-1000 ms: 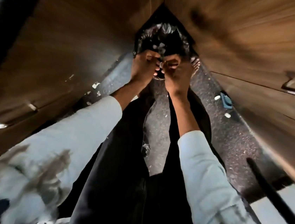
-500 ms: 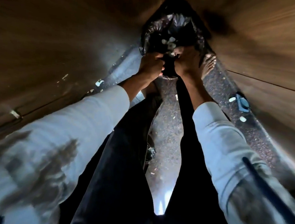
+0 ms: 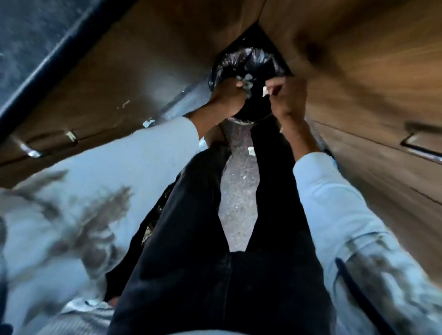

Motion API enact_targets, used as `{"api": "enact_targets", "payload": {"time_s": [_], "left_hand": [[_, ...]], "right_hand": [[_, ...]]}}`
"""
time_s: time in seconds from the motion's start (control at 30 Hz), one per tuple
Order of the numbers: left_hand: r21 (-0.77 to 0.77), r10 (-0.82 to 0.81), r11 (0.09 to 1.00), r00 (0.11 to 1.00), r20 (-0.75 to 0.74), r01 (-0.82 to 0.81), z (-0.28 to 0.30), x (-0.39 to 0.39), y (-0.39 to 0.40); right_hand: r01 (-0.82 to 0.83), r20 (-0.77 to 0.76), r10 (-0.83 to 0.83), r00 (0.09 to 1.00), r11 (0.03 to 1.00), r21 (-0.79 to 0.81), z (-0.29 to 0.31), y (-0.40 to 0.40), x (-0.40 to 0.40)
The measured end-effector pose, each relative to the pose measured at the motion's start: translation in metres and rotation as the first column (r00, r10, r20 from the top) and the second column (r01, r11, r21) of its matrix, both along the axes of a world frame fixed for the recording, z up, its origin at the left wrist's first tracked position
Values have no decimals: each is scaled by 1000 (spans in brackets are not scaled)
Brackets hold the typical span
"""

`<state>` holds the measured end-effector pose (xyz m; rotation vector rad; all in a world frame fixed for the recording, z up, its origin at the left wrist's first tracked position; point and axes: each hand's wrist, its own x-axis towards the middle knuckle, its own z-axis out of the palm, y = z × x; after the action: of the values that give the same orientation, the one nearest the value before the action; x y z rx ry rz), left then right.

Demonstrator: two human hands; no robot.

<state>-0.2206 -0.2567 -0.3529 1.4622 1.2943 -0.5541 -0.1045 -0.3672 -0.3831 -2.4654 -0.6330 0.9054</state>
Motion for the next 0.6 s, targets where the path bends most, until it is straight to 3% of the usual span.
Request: {"api": "enact_targets", "payload": {"time_s": [0.17, 0.33, 0.4, 0.5, 0.6], "left_hand": [[53, -36, 998, 999, 1, 36, -20, 0, -2], [40, -102, 994, 995, -15, 102, -24, -5, -10], [15, -85, 996, 996, 4, 85, -10, -5, -12], [97, -61, 994, 996, 60, 55, 18, 6, -8], [258, -87, 964, 993, 86, 62, 130, 44, 14]], "right_hand": [[16, 75, -20, 997, 998, 56, -21, 9, 4], [-30, 65, 35, 997, 996, -78, -27, 2, 5], [-44, 109, 53, 993, 996, -81, -5, 3, 7], [-86, 172, 81, 982, 996, 23, 56, 15, 13], [-184, 227, 154, 962, 976, 120, 135, 42, 22]]}}
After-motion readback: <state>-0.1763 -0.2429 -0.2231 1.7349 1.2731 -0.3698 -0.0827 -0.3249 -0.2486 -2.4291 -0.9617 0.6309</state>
